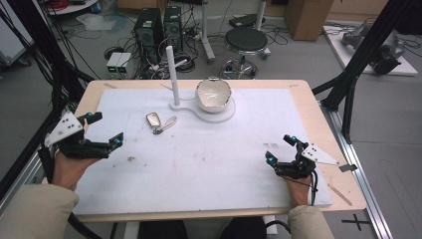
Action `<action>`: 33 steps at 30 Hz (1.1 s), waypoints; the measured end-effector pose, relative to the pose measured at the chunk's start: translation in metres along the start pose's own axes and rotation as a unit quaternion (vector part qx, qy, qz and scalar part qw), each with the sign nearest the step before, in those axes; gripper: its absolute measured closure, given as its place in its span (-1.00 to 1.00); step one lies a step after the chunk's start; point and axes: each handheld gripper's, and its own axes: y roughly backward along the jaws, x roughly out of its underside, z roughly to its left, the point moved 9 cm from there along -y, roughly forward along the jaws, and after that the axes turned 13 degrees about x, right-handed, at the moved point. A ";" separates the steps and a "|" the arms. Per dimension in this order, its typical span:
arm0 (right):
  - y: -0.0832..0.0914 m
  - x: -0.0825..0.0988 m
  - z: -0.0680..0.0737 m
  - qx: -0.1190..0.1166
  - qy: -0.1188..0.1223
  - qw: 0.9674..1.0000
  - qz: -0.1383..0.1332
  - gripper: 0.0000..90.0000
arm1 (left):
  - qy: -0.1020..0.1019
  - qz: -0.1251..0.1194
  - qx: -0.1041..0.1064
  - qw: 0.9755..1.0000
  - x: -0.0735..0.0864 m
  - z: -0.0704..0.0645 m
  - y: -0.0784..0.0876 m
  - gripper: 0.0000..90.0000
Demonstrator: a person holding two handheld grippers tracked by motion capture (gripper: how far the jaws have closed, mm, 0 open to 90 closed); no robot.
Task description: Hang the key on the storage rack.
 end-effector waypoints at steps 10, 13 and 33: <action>0.000 -0.001 0.000 0.001 -0.002 1.000 -0.003 -0.99 | 0.007 0.120 0.032 0.992 -0.033 0.019 -0.037 -0.96; 0.000 0.000 -0.001 0.001 -0.002 1.000 -0.003 -0.99 | 0.009 0.150 0.038 0.988 -0.036 0.022 -0.050 -0.96; 0.001 -0.001 -0.002 0.001 -0.008 1.000 -0.005 -0.99 | 0.031 0.313 0.074 0.946 0.018 0.026 -0.147 -0.95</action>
